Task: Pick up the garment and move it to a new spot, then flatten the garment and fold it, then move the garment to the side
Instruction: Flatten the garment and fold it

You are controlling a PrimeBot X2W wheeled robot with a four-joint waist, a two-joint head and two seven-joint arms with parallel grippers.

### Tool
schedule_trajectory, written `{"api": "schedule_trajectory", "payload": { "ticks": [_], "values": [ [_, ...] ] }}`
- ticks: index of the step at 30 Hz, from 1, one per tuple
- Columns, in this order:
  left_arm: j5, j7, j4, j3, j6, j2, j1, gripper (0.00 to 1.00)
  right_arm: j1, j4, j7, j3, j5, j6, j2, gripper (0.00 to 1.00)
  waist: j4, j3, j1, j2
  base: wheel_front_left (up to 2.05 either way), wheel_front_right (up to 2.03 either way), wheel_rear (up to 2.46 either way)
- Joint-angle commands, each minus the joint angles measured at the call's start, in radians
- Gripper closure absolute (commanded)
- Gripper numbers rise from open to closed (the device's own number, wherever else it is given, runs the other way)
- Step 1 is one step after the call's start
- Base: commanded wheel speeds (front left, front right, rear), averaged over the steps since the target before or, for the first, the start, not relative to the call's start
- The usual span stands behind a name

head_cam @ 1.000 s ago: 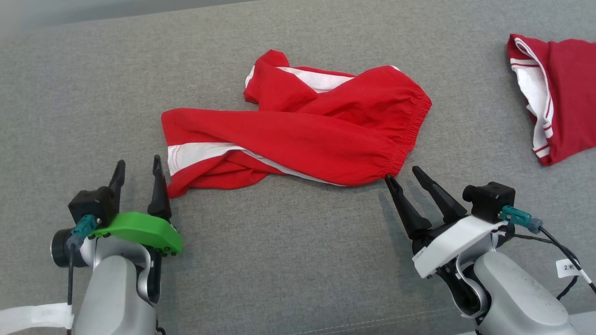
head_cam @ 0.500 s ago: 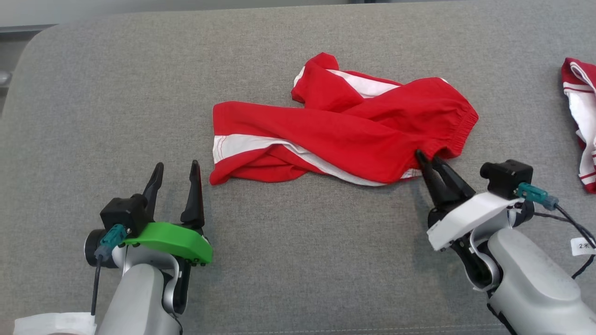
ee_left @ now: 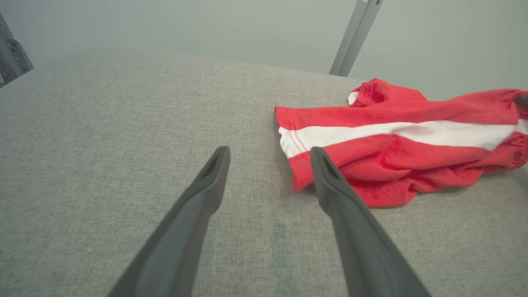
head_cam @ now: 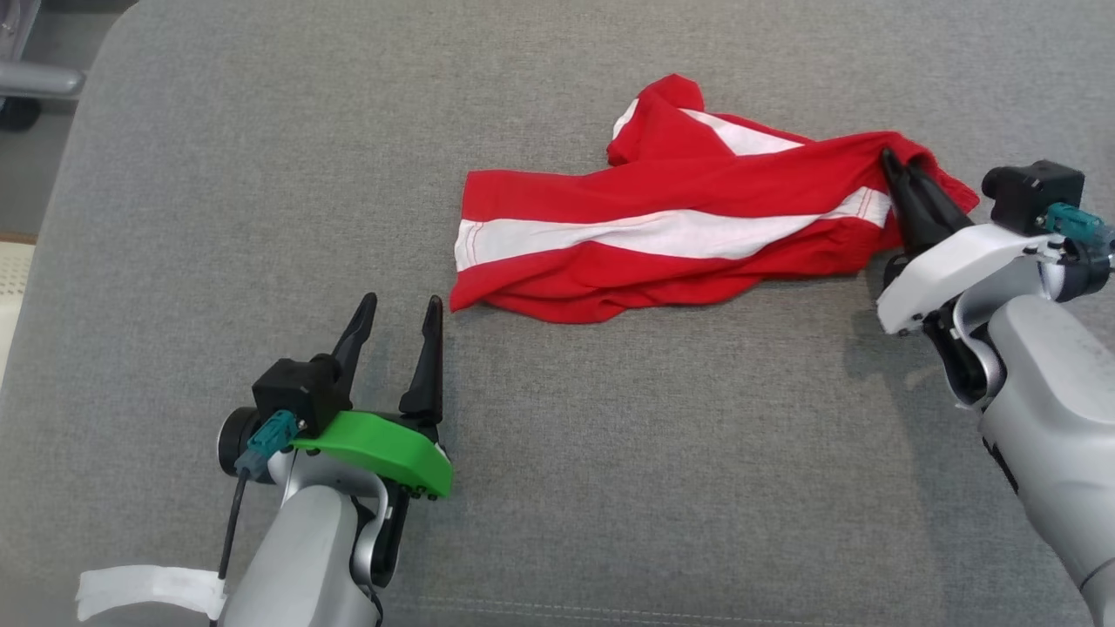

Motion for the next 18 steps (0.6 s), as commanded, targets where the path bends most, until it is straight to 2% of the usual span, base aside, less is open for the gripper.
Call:
{"api": "schedule_trajectory", "payload": {
  "ticks": [1,7,8,9,13,18],
  "values": [
    [-0.004,0.000,-0.004,-0.005,0.004,0.002,-0.014,0.00,-0.021,0.016,0.000,-0.009,-0.007,-0.001,-0.008,1.00,0.030,0.024,0.0000,0.0000,0.00,0.00,0.00],
    [-0.031,0.000,-0.026,-0.056,0.016,0.002,-0.019,0.00,-0.097,0.172,0.000,-0.032,-0.054,-0.001,-0.023,1.00,0.070,0.046,0.0000,0.0000,0.00,0.00,0.00],
    [-0.034,0.000,-0.029,-0.061,0.018,0.002,-0.019,0.00,-0.108,0.192,0.000,-0.047,-0.055,-0.001,-0.023,0.55,0.074,0.048,0.0000,0.0000,0.00,0.00,0.00],
    [-0.038,0.000,-0.031,-0.064,0.021,0.002,-0.017,0.00,-0.114,0.212,0.000,-0.058,-0.054,-0.001,-0.019,0.00,0.076,0.049,0.0000,0.0000,0.00,0.00,0.00],
    [-0.043,0.000,-0.034,-0.066,0.029,0.002,-0.005,0.00,-0.104,0.212,0.000,-0.082,-0.047,-0.001,-0.007,0.00,0.071,0.040,0.0000,0.0000,0.00,0.00,0.00],
    [-0.034,0.000,-0.029,-0.038,0.032,0.002,0.022,0.00,-0.017,0.117,0.000,-0.079,-0.009,-0.001,0.000,0.00,0.032,0.001,0.0000,0.0000,0.00,0.00,0.00]
  ]
}}
